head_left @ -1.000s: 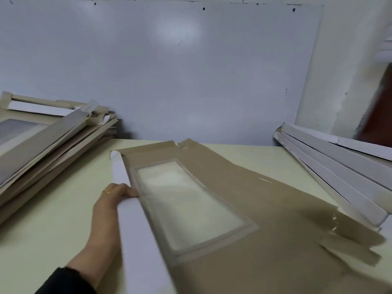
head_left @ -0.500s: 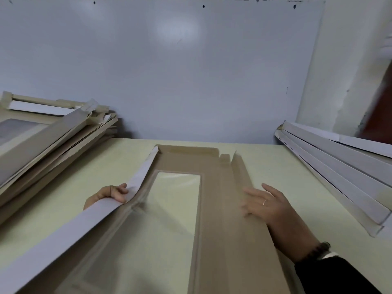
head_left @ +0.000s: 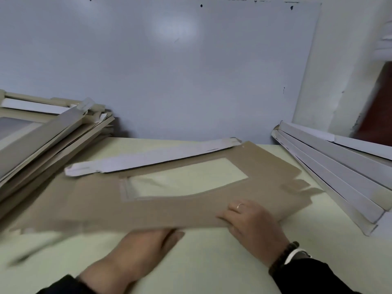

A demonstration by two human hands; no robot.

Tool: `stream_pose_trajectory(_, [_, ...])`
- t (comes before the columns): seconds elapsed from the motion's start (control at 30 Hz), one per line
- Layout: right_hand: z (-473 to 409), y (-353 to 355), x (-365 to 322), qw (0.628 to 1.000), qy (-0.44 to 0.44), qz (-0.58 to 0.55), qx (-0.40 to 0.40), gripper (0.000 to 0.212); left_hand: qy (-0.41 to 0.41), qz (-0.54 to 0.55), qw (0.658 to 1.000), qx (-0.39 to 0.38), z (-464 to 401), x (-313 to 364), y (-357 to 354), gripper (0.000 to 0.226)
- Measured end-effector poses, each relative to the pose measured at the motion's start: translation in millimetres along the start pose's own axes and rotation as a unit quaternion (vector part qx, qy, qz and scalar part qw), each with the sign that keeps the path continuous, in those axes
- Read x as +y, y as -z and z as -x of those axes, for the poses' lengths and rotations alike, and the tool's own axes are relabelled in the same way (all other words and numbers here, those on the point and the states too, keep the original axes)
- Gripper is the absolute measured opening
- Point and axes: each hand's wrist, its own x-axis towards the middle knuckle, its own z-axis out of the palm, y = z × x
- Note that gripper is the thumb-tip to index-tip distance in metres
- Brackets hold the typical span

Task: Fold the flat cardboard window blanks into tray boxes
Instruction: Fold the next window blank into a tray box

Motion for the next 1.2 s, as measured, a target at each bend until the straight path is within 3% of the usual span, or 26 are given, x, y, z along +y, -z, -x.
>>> stream_pose_trajectory(0.1, [-9.7,-8.4,-13.8,0.999,0.017,-0.023,-0.029,0.005,-0.091,-0.016,0.995,0.023,-5.4,17.6,13.1,0.023])
stream_pose_trajectory(0.17, [-13.3,-16.0,-24.4,0.998,0.029,-0.006,-0.063,0.017,-0.148,0.008,0.989,0.026,-3.9,26.0,17.1,0.016])
stream_pose_trajectory(0.23, [-19.2,-19.0,-32.7,0.997,0.018,-0.007,-0.078,0.023,-0.158,-0.005,0.987,0.038,-3.7,32.1,25.1,0.026])
stream_pose_trajectory(0.3, [-22.7,-20.0,-41.8,0.996,0.016,-0.007,-0.084,0.026,-0.154,-0.078,0.98,0.099,-6.6,29.2,23.6,0.023])
stream_pose_trajectory(0.47, [-23.1,-27.7,-45.8,0.995,0.034,-0.012,-0.096,0.027,-0.018,-0.146,0.988,0.055,-5.9,4.2,17.2,0.04])
stream_pose_trajectory(0.53, [-19.3,-23.3,-37.6,0.992,0.012,-0.055,-0.113,0.031,0.052,-0.171,0.984,-0.025,-6.2,-5.0,22.9,0.056])
stream_pose_trajectory(0.6, [-15.6,-16.2,-26.3,0.985,-0.027,-0.07,-0.157,0.043,0.091,-0.157,0.982,-0.057,-5.4,-23.1,20.8,0.065])
stream_pose_trajectory(0.7, [-2.2,-17.4,4.9,0.965,-0.059,-0.07,-0.246,0.054,0.108,-0.134,0.979,-0.11,-0.9,-37.2,23.5,0.118])
stream_pose_trajectory(0.77, [5.1,-14.8,21.5,0.962,-0.067,-0.051,-0.26,0.055,0.13,-0.118,0.977,-0.119,4.2,-46.0,27.5,0.13])
stream_pose_trajectory(0.93, [23.2,-7.4,53.0,0.953,-0.098,-0.035,-0.286,0.056,0.147,-0.078,0.98,-0.11,18.3,-75.9,41.2,0.124])
stream_pose_trajectory(1.07, [41.0,4.0,78.4,0.944,-0.151,-0.105,-0.273,0.056,0.159,0.067,0.984,-0.046,33.3,-100.5,54.8,0.111])
stream_pose_trajectory(1.13, [46.9,11.6,84.4,0.947,-0.186,-0.165,-0.205,0.044,0.166,0.153,0.974,0.011,41.1,-112.7,58.7,0.087])
stream_pose_trajectory(1.2, [49.7,17.3,86.8,0.945,-0.227,-0.202,-0.118,0.025,0.172,0.193,0.965,0.049,43.8,-119.3,58.8,0.032])
